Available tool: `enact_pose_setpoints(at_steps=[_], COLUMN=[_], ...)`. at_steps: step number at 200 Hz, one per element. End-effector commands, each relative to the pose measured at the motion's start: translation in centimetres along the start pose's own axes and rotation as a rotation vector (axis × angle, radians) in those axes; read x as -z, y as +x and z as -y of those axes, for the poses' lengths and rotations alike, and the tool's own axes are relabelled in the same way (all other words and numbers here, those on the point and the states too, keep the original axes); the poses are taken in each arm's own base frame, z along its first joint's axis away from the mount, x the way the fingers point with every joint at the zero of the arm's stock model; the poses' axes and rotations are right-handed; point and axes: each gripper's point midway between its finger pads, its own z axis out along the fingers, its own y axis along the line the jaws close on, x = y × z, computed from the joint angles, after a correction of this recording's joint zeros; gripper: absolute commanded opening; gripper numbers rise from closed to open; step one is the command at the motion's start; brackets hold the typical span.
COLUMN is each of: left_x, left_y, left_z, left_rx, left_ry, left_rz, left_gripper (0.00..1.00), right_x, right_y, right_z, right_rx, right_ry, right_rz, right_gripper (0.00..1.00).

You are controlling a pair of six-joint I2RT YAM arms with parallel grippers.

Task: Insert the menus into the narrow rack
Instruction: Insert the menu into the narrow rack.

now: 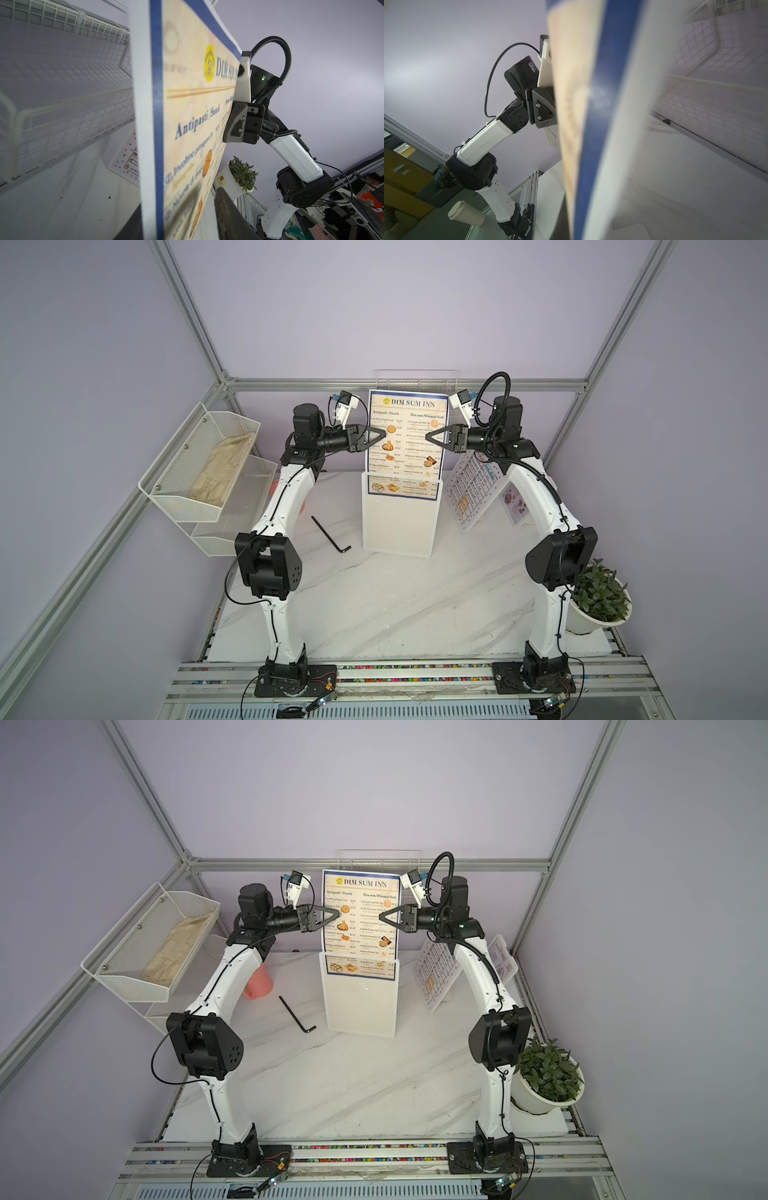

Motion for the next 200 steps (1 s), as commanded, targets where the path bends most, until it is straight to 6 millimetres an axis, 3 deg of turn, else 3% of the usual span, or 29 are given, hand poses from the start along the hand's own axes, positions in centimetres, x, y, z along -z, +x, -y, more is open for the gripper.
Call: enact_pose_setpoints(at_steps=[1,80,139,200], left_x=[1.5,1.7,1.6,1.6], left_y=[-2.0,-2.1,-2.0,-1.9], left_z=[2.8,2.8,2.7,2.8], left_rx=[-0.082,-0.08,-0.075,-0.074], left_ry=[0.018,0.016,0.014,0.017], left_rz=[0.046,0.051,0.05,0.048], left_gripper=[0.44,0.26,0.08,0.08], right_x=[0.3,0.3,0.5,1.2], right_y=[-1.1,-0.8,-1.9,-4.5], right_z=[-2.6,-2.6,-3.1,-2.4], right_rx=[0.073,0.066,0.087,0.096], right_ry=[-0.024,-0.026,-0.014,0.033], right_rz=[0.02,0.022,0.046,0.103], right_gripper=[0.05,0.1,0.17,0.25])
